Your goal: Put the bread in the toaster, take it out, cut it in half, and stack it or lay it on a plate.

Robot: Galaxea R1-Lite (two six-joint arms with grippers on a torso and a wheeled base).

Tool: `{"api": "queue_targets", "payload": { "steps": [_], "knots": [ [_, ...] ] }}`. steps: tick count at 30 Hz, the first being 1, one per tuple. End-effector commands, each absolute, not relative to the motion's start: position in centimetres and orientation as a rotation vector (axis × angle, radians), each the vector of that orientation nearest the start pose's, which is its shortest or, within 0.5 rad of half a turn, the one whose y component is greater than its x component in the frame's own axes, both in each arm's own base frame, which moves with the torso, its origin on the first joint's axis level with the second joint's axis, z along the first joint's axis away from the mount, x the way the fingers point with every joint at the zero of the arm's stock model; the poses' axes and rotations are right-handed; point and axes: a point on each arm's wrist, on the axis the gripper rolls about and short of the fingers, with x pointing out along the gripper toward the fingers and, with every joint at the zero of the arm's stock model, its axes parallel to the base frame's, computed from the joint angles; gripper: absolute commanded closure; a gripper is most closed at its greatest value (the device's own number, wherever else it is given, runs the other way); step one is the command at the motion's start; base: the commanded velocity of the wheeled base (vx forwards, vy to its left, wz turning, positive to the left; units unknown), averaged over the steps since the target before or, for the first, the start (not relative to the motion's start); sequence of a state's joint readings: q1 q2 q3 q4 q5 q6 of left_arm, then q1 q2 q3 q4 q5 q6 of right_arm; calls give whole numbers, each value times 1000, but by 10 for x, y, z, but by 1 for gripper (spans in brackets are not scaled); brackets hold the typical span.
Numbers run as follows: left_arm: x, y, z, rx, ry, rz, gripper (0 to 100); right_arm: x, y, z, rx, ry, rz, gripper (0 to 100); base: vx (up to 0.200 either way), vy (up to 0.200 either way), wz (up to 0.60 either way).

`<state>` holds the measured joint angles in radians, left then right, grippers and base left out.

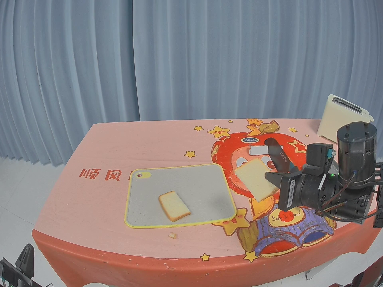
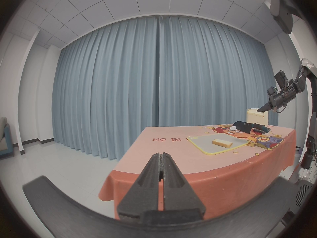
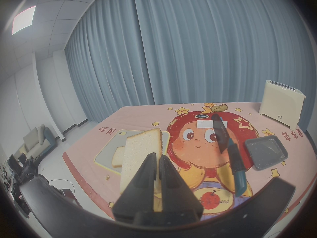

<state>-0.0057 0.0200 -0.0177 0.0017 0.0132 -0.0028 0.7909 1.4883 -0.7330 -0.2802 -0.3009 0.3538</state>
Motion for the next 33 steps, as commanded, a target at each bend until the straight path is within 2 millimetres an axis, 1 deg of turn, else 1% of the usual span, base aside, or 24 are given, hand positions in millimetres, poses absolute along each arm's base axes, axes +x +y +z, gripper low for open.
{"api": "queue_targets", "payload": {
  "steps": [1,29,33],
  "knots": [
    [-21,0,76,-3,23,8,100,177,169,187,92,489,400,100,0,-200,0],
    [-21,0,76,-4,23,8,100,177,169,187,88,485,385,100,0,-200,0],
    [-21,0,76,-7,23,6,100,177,168,188,90,480,381,100,0,0,0]
  ]
}}
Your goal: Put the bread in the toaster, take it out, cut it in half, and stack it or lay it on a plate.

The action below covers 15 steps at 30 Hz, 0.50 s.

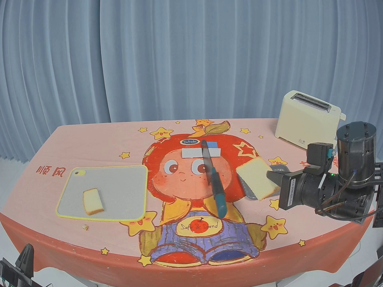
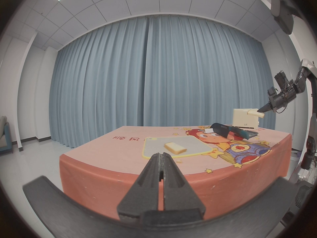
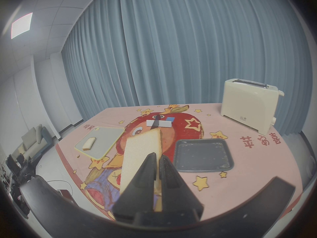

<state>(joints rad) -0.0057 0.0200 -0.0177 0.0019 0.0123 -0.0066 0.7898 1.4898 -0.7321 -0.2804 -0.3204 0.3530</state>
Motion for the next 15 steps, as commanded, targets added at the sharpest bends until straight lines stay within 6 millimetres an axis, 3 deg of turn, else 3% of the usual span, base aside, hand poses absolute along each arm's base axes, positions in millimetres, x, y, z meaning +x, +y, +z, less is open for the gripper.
{"api": "queue_targets", "payload": {
  "steps": [1,15],
  "knots": [
    [-21,0,76,-7,23,6,100,177,169,188,90,479,381,100,0,0,0],
    [-21,0,76,-7,23,6,100,177,166,189,89,475,379,100,0,0,0]
  ]
}}
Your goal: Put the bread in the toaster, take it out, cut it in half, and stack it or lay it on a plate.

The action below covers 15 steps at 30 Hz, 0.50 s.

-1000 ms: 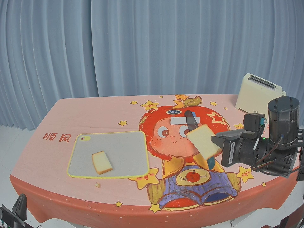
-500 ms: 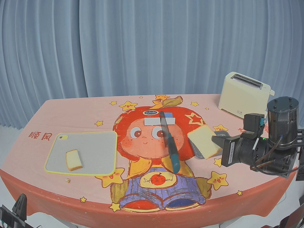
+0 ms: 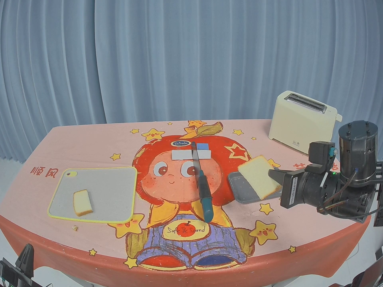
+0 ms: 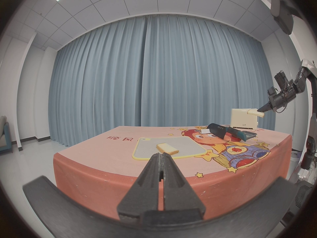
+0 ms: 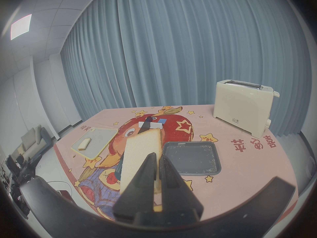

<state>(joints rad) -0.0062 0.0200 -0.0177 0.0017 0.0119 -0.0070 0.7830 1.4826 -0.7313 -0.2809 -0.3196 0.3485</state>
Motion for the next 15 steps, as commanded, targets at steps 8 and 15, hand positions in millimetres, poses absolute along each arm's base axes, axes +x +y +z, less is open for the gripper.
{"api": "queue_targets", "payload": {
  "steps": [8,15],
  "knots": [
    [-21,0,76,-3,23,6,100,178,165,189,91,478,383,100,0,0,0],
    [-21,0,76,-3,23,5,100,182,161,190,101,472,361,100,0,0,0]
  ]
}}
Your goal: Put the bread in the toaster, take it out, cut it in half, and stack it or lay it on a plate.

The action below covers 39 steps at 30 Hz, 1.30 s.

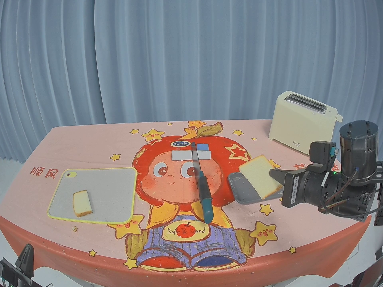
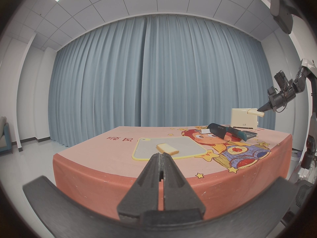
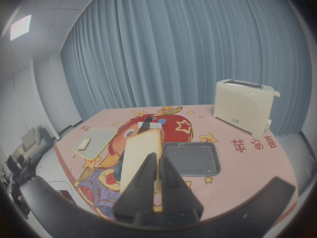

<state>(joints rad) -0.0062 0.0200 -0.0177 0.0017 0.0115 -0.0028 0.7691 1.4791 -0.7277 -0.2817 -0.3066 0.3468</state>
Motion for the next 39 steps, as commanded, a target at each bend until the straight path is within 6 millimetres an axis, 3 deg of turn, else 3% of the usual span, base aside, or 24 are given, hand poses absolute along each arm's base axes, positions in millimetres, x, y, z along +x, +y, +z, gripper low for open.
{"api": "queue_targets", "payload": {
  "steps": [1,20,31,39],
  "knots": [
    [-21,0,76,-3,23,5,100,182,161,190,101,472,360,100,0,0,0],
    [-21,0,76,-3,23,3,100,182,149,200,119,432,336,100,0,0,0],
    [-21,0,76,-3,23,3,100,195,136,202,138,436,324,100,0,0,0],
    [-21,0,76,-3,23,3,100,218,131,192,146,467,280,100,0,0,0]
  ]
}}
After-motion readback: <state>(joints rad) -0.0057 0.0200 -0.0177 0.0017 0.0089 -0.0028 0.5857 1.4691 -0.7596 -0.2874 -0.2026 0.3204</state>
